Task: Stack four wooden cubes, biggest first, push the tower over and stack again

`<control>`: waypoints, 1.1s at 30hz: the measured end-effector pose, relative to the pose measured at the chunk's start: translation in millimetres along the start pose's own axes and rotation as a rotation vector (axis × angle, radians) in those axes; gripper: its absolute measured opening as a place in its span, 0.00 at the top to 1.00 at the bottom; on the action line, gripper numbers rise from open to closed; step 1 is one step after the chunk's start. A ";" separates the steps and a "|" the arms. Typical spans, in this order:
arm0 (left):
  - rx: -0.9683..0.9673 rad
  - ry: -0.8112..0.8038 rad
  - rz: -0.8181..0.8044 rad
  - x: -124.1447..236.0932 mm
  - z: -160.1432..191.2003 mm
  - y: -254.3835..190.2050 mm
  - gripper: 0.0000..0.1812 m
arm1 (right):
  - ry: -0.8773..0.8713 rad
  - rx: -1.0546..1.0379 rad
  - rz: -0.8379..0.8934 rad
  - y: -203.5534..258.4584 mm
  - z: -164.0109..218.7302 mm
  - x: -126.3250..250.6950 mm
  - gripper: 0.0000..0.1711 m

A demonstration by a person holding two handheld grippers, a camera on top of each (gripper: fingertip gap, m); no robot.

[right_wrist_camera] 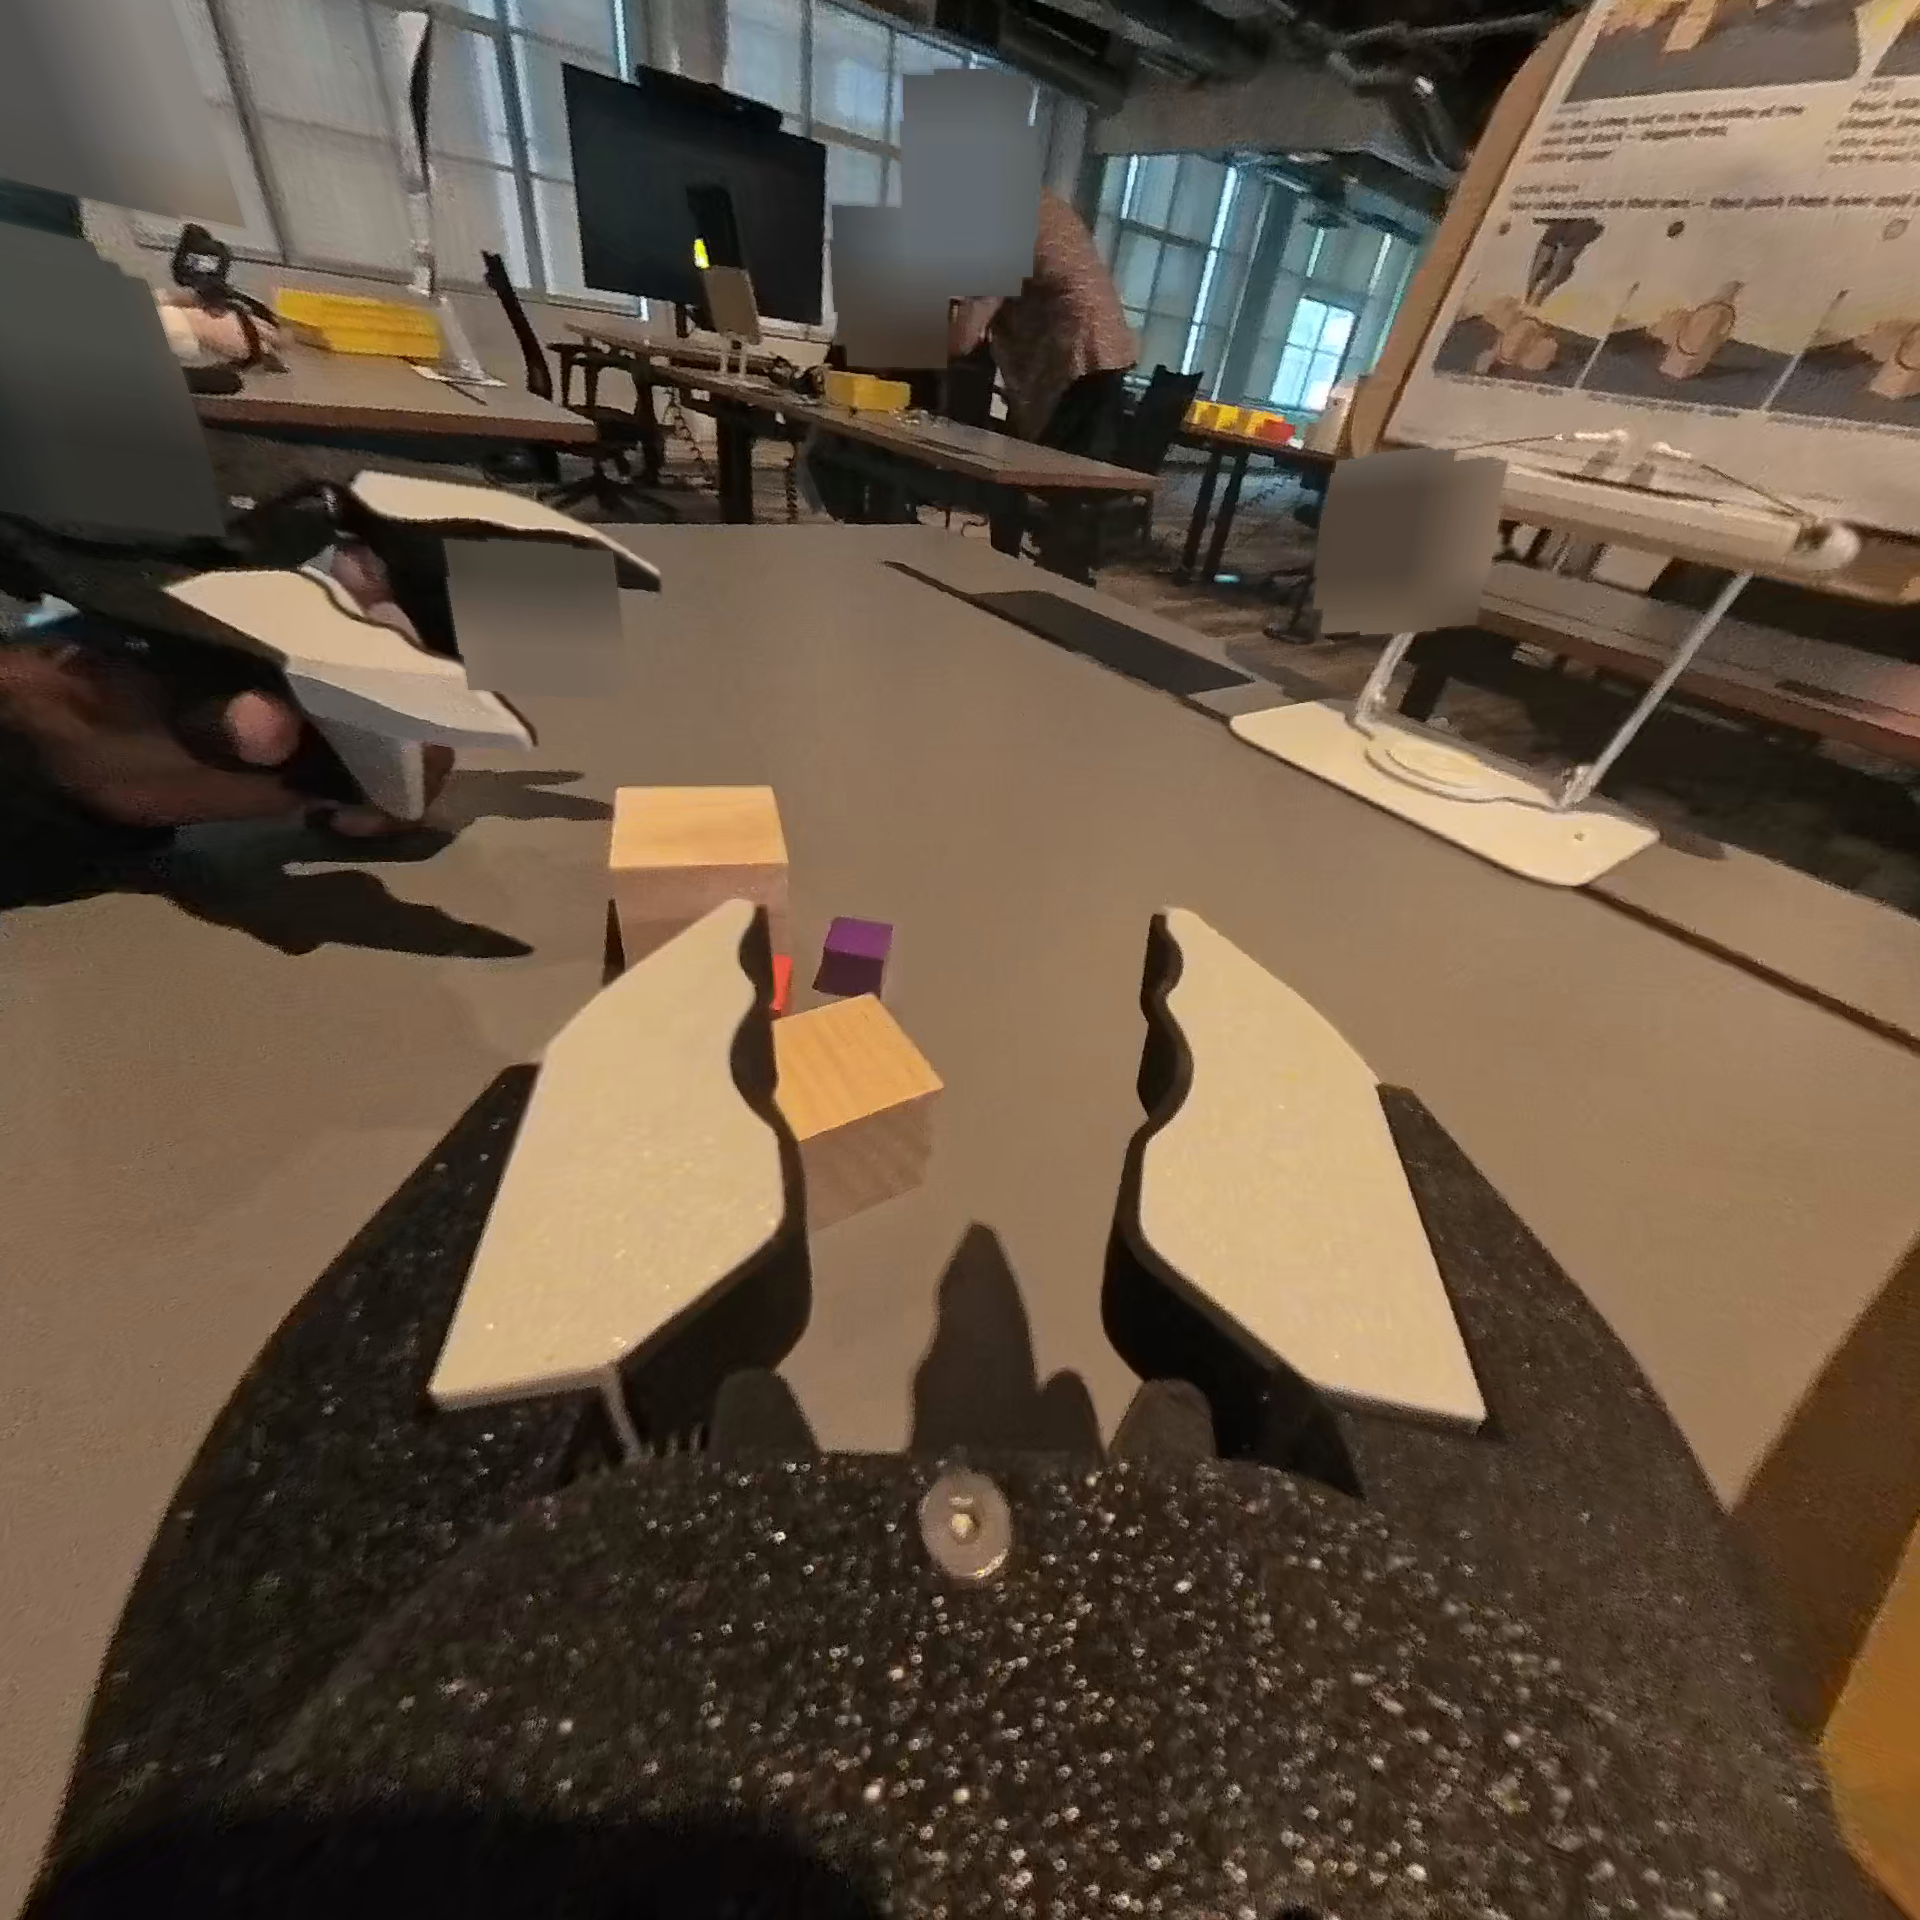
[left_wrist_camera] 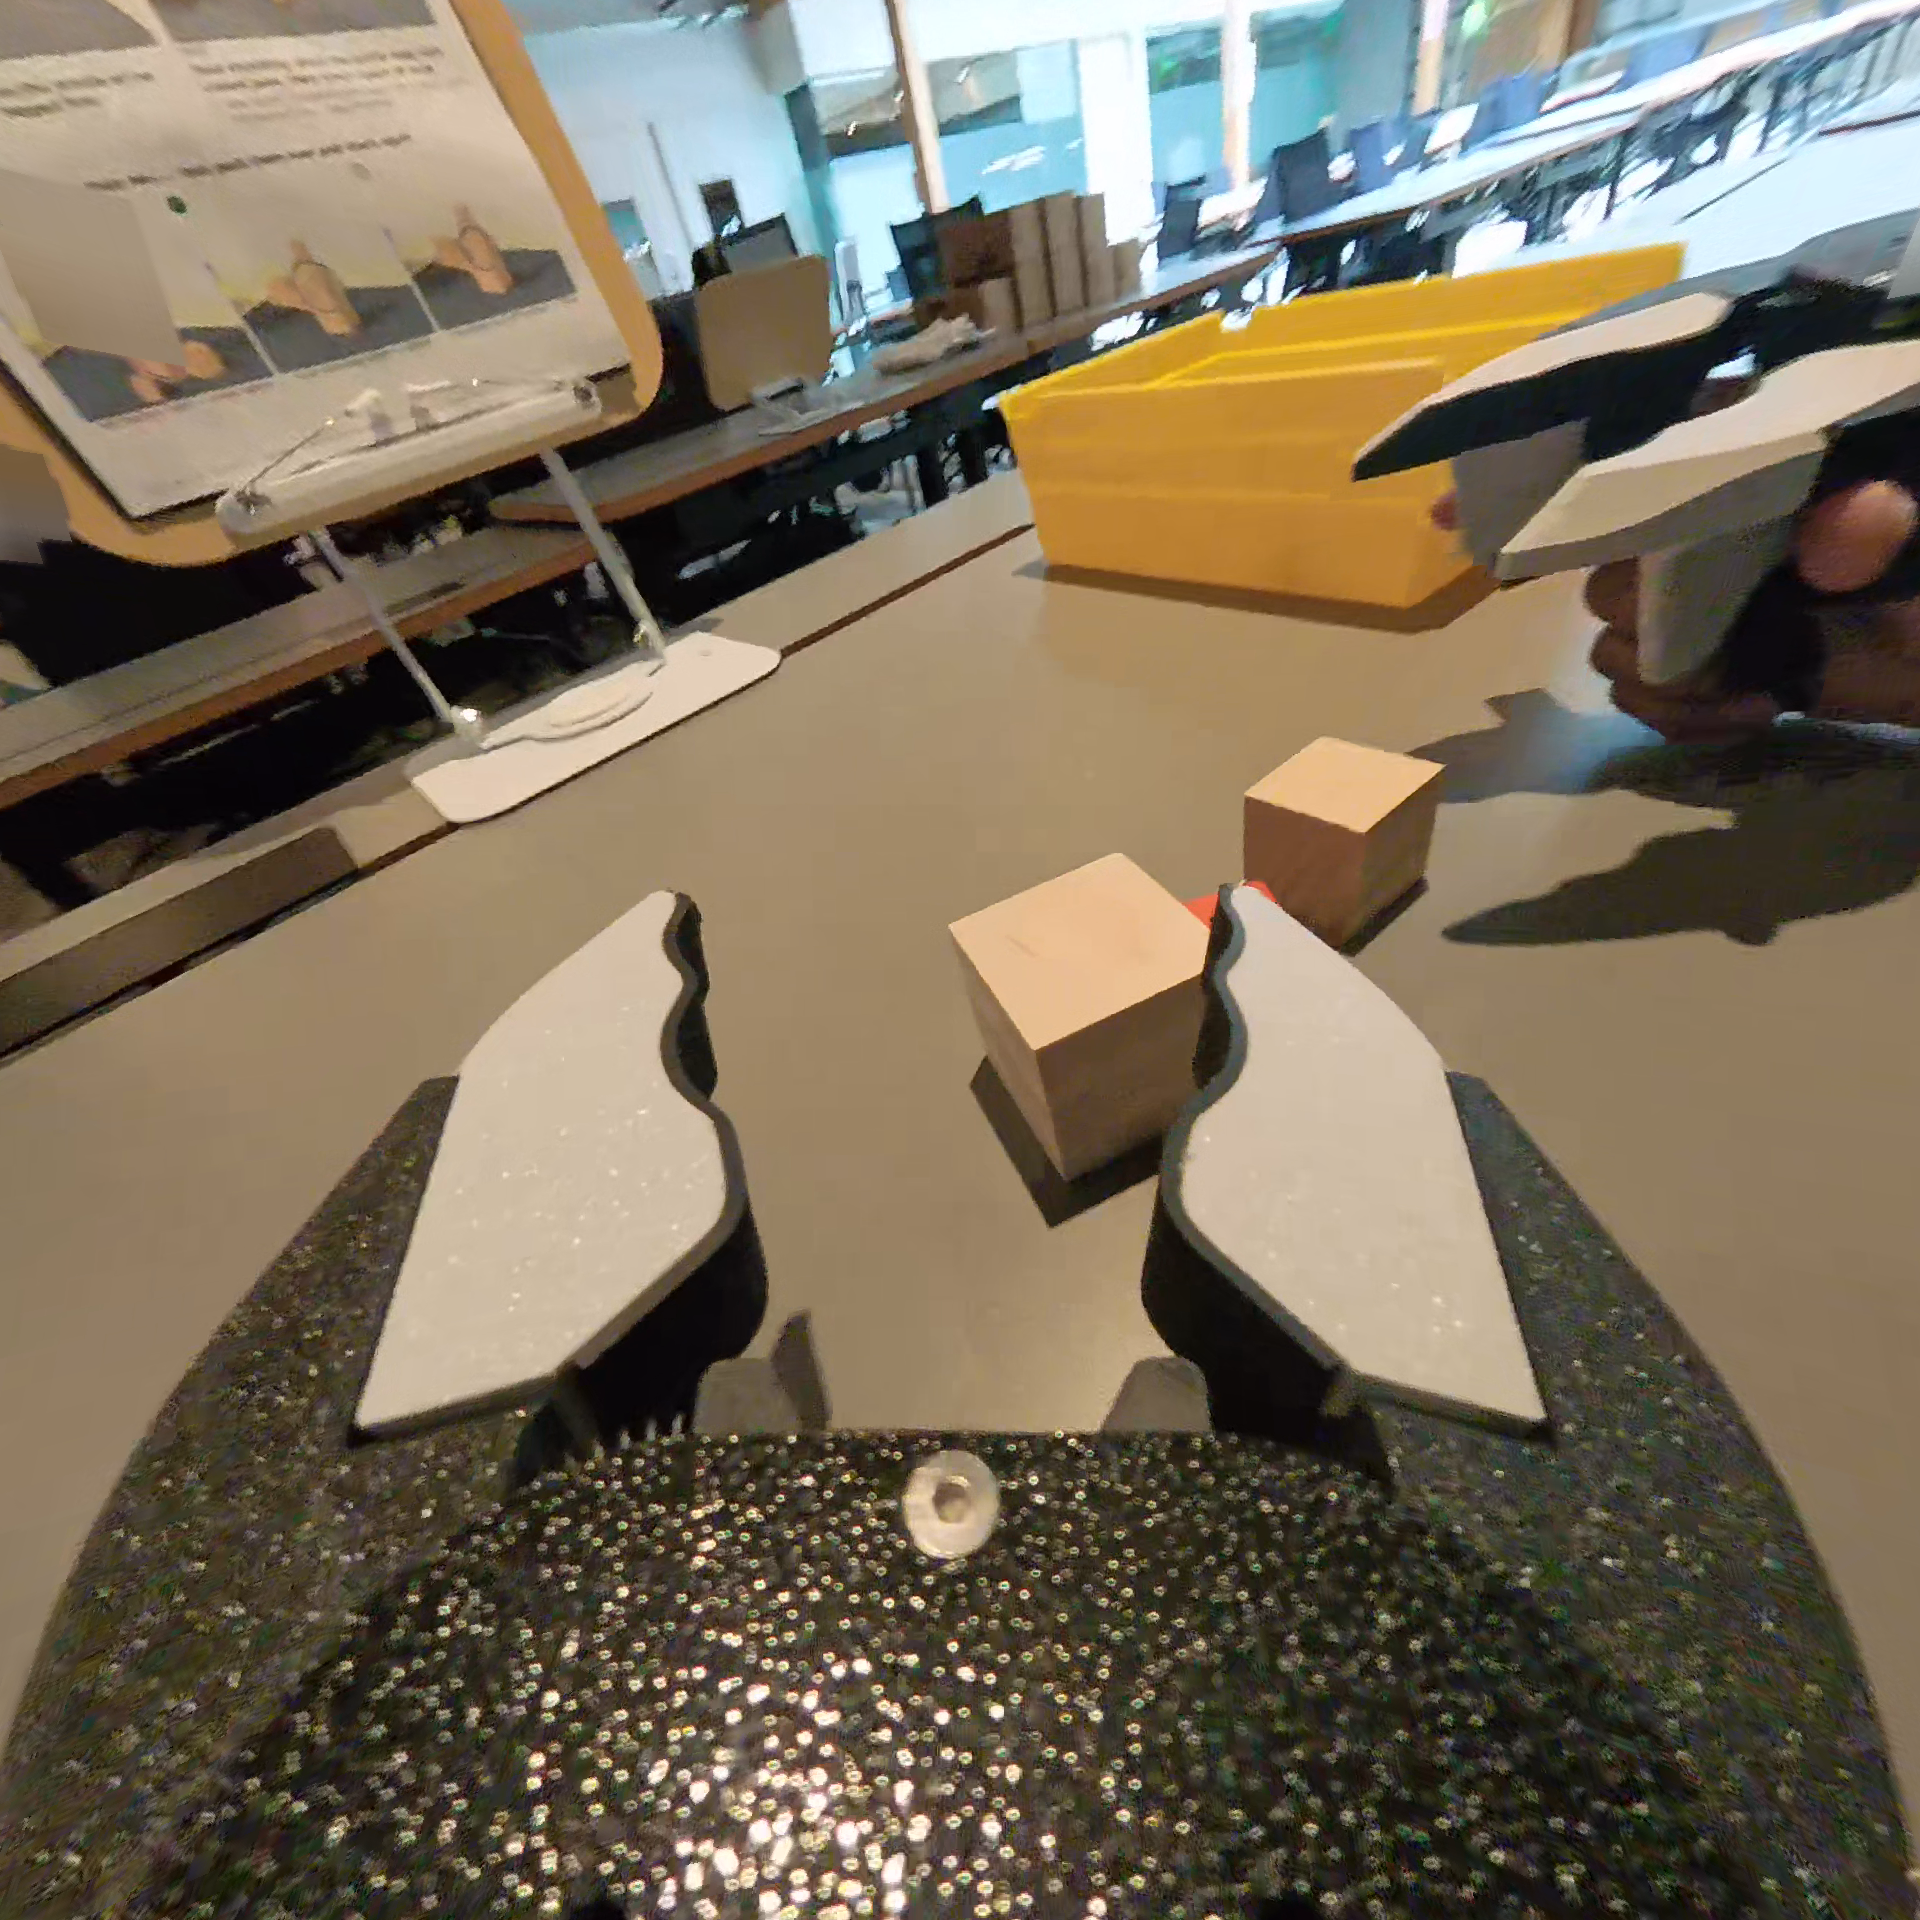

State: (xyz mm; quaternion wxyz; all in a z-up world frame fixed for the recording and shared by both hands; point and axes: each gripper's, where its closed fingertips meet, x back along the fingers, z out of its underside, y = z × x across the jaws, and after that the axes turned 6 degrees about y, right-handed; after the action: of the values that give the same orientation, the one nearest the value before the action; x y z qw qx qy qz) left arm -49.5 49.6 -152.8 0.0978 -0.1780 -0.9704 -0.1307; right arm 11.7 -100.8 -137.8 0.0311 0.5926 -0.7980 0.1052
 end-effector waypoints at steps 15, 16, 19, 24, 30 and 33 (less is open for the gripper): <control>0.009 0.327 -0.161 -22.6 28.9 -30.4 0.58 | 0.009 -0.015 0.088 -2.7 5.7 7.9 0.67; 0.010 0.344 -0.170 -23.6 31.0 -29.3 0.59 | 0.011 -0.012 0.087 -2.3 6.0 7.7 0.67; 0.032 0.373 -0.159 -25.5 34.9 -28.6 0.62 | 0.016 -0.010 0.084 -1.8 6.6 7.1 0.68; 0.080 0.416 -0.125 -27.6 41.3 -28.4 0.70 | 0.019 -0.012 0.085 -2.1 7.0 6.8 0.68; 0.129 0.434 -0.125 -28.6 44.2 -24.2 0.69 | 0.018 -0.013 0.089 -2.4 7.0 7.0 0.69; 0.184 0.418 -0.101 -27.8 43.2 -21.6 0.69 | 0.018 -0.019 0.089 -3.1 7.2 7.0 0.69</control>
State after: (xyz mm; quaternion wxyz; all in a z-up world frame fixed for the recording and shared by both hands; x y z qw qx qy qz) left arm -38.2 33.7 -205.0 0.3057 -0.0888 -0.9446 -0.0803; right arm 13.1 -109.7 -143.2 0.0392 0.5554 -0.8241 0.1042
